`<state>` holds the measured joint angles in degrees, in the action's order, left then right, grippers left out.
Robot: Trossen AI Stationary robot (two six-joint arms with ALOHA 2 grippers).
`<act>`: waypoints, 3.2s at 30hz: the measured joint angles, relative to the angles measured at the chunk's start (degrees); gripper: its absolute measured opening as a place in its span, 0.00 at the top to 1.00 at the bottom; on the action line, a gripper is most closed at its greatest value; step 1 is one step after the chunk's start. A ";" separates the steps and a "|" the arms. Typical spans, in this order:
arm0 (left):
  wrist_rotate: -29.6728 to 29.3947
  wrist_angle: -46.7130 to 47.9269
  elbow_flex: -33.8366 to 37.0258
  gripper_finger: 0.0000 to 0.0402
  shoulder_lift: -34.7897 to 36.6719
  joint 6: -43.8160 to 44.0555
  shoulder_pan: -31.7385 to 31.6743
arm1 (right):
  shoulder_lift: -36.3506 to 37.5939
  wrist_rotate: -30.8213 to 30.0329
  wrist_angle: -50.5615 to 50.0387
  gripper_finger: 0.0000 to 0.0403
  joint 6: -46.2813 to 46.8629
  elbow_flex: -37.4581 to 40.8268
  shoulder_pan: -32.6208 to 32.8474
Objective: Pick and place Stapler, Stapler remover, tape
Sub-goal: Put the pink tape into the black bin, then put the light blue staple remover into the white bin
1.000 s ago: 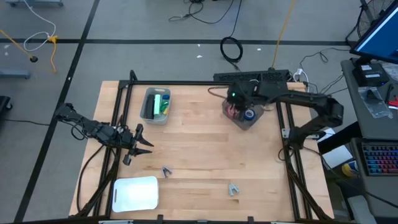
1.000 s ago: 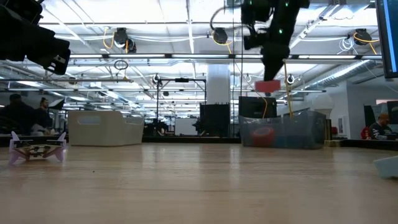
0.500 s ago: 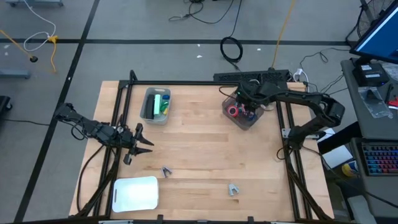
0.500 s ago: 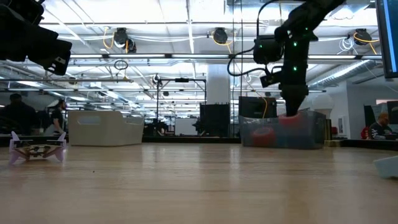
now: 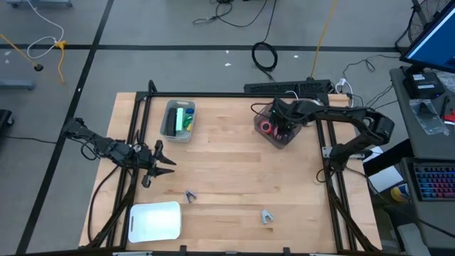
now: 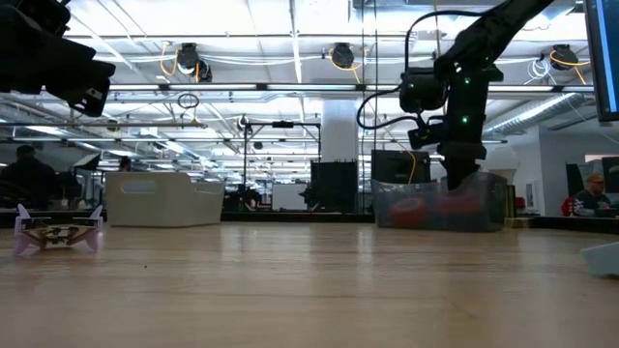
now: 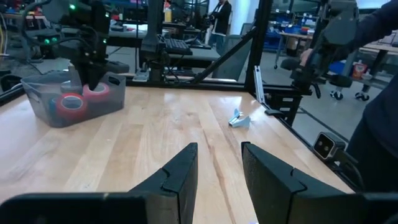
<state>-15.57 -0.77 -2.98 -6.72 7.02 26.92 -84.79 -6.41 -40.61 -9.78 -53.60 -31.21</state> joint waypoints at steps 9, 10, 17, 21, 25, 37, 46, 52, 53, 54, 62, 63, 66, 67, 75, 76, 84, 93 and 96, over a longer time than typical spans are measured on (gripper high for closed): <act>-0.02 -0.03 0.00 0.68 0.00 0.66 0.00 | 0.00 -0.81 2.55 0.90 0.15 1.11 0.92; -0.02 -0.05 0.00 0.68 0.00 0.68 0.00 | 0.00 -0.81 2.90 0.89 0.11 1.11 0.96; -0.02 -0.16 0.00 0.68 0.00 0.78 0.00 | 0.00 -0.80 3.15 0.80 -0.34 1.11 0.95; -0.02 -0.16 0.00 0.68 0.00 0.77 0.00 | 0.00 -0.80 3.16 0.75 -1.44 1.11 0.95; -0.02 -0.16 0.00 0.68 0.00 0.77 0.00 | 0.00 -0.97 3.18 0.69 -2.33 1.11 0.95; -0.02 -0.14 0.00 0.68 -0.02 0.73 0.01 | 0.05 -1.27 3.78 0.59 -5.46 -7.25 2.47; -0.02 -0.27 0.00 0.68 -0.02 0.86 0.00 | 1.33 -3.98 1.86 0.55 -4.71 -17.20 7.26; -0.02 -0.33 0.00 0.68 -0.02 0.99 0.01 | 6.49 4.95 -0.01 0.58 6.72 -19.15 14.70; -0.02 -0.34 0.00 0.68 -0.02 0.99 0.01 | 7.60 7.98 -0.88 0.58 8.69 -19.15 16.09; -0.02 -0.35 0.00 0.68 -0.02 0.99 0.00 | 8.52 11.03 -2.16 0.58 10.68 -19.15 17.57; -0.02 -0.38 0.00 0.68 -0.02 0.94 0.00 | 12.27 26.35 -3.04 0.58 26.39 -19.11 32.50; -0.02 -0.35 0.00 0.68 -0.02 0.94 0.00 | 12.18 26.27 -3.01 0.58 28.35 -19.11 34.62; -0.02 -0.40 -0.02 0.68 -0.02 0.94 0.02 | 11.07 26.13 -2.39 0.58 33.94 -19.11 41.14; -0.02 -0.36 -0.02 0.68 -0.02 0.92 0.00 | 10.41 26.13 -1.95 0.58 35.80 -19.11 43.17; -0.02 -0.40 -0.02 0.68 -0.02 0.86 0.02 | 2.48 26.03 -0.31 0.58 54.31 -19.09 53.80; -0.02 -0.40 -0.02 0.68 -0.02 0.86 0.02 | 1.38 26.04 -0.20 0.58 57.10 -19.09 54.44; 0.00 -0.38 -0.02 0.68 -0.02 0.88 0.02 | -5.46 26.20 -0.71 0.58 73.06 -19.04 57.69; 0.00 -0.38 -0.02 0.68 -0.02 1.27 0.02 | -11.43 25.89 -0.86 0.58 75.38 -18.58 59.48; 0.00 -0.38 -0.02 0.68 -0.02 1.29 0.00 | -11.74 24.67 0.91 0.58 75.27 -16.64 59.48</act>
<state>-15.57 -1.15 -3.01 -6.74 8.32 26.92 -96.54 18.26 -39.70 65.49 -70.24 28.27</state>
